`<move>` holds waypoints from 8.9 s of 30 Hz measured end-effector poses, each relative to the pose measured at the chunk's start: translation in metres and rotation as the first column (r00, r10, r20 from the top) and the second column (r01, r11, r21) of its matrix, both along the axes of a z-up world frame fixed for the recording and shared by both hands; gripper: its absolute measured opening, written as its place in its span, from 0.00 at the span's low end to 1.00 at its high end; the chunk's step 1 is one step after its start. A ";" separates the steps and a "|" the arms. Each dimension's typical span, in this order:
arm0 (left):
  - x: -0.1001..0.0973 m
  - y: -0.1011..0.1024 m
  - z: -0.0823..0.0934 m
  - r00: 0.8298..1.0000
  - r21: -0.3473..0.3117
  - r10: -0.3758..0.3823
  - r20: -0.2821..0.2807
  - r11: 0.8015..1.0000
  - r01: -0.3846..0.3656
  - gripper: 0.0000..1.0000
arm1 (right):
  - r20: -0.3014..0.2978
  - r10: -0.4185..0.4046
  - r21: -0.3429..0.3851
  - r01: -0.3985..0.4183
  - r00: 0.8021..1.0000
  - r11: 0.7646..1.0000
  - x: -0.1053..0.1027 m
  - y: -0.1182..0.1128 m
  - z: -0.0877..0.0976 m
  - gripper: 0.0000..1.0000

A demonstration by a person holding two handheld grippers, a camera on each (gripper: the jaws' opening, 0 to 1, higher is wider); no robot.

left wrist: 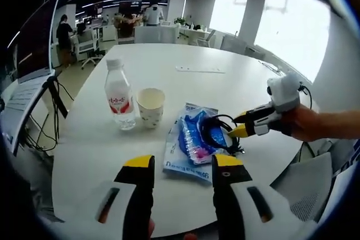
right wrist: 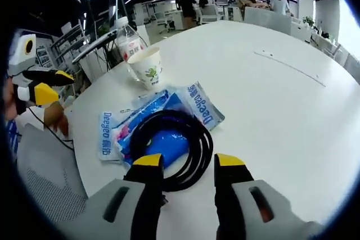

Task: Arrange the tabletop items into an orderly group along one side of the table until the central work area is clear of visible clutter.

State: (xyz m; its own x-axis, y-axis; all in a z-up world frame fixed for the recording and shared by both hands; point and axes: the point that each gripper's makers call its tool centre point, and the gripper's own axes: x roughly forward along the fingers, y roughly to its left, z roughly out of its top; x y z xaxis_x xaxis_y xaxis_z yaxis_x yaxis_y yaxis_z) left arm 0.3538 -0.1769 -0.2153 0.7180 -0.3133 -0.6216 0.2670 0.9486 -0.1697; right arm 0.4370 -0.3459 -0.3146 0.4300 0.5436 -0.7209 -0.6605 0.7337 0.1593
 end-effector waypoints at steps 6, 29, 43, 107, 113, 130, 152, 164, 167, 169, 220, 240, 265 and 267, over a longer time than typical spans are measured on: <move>-0.001 0.000 -0.001 1.000 -0.001 -0.003 0.001 1.000 0.003 0.40 | -0.015 -0.017 -0.014 0.017 1.000 1.000 0.007 0.000 -0.006 0.35; 0.004 -0.008 0.005 1.000 0.003 -0.028 0.007 1.000 0.028 0.40 | -0.033 -0.044 -0.084 0.041 0.998 0.996 0.015 -0.005 -0.020 0.13; 0.014 -0.020 0.009 0.997 0.004 -0.068 0.020 0.998 0.068 0.39 | -0.012 -0.106 -0.058 0.105 0.994 0.993 0.016 -0.015 -0.005 0.05; 0.017 -0.017 0.009 0.998 -0.044 -0.043 0.035 0.998 0.044 0.39 | 0.136 -0.054 0.022 0.052 0.989 0.998 0.006 -0.006 0.074 0.02; 0.016 -0.017 0.009 0.999 -0.048 -0.041 0.036 0.998 0.043 0.39 | 0.169 -0.094 0.044 0.088 0.981 0.995 0.007 -0.018 0.091 0.02; 0.016 -0.021 0.010 0.998 -0.052 -0.056 0.034 0.997 0.057 0.39 | 0.163 -0.181 0.041 0.177 0.970 0.983 -0.007 -0.062 0.091 0.02; 0.015 -0.022 0.007 0.998 -0.047 -0.061 0.021 0.997 0.062 0.39 | 0.077 -0.262 0.004 0.262 0.962 0.965 -0.020 -0.091 0.049 0.02; 0.013 -0.015 0.007 0.999 -0.051 -0.041 0.018 0.998 0.042 0.39 | 0.015 -0.281 -0.031 0.282 0.960 0.959 -0.018 -0.105 0.023 0.03; 0.012 -0.014 0.006 0.999 -0.051 -0.035 0.015 0.998 0.036 0.39 | -0.004 -0.288 -0.036 0.287 0.958 0.957 -0.018 -0.110 0.013 0.03; 0.012 -0.013 0.006 0.999 -0.051 -0.034 0.014 0.998 0.035 0.39 | -0.009 -0.293 -0.042 0.292 0.956 0.955 -0.018 -0.112 0.011 0.04; 0.014 -0.012 0.010 0.999 -0.048 -0.029 0.026 0.998 0.031 0.40 | -0.041 -0.181 -0.044 0.179 0.983 0.983 -0.016 -0.118 0.018 0.15; 0.010 -0.008 0.008 1.000 -0.052 -0.021 0.024 0.998 0.022 0.40 | -0.004 -0.012 -0.029 0.012 1.000 0.999 0.011 -0.055 0.037 0.15; 0.012 0.012 0.011 0.999 -0.043 0.027 0.018 0.999 -0.026 0.41 | -0.041 0.199 -0.014 -0.200 0.979 0.980 0.046 0.035 0.027 0.17; 0.012 0.014 0.012 0.999 -0.041 0.032 0.018 0.999 -0.031 0.41 | -0.043 0.217 -0.024 -0.218 0.975 0.976 0.049 0.039 0.025 0.19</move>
State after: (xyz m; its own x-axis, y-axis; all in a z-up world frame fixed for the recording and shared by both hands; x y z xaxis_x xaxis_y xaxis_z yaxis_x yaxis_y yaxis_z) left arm 0.3659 -0.1626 -0.2035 0.7395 -0.3148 -0.5950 0.2406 0.9491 -0.2032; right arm 0.4859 -0.3066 -0.2896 0.2743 0.5998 -0.7516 -0.7984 0.5778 0.1697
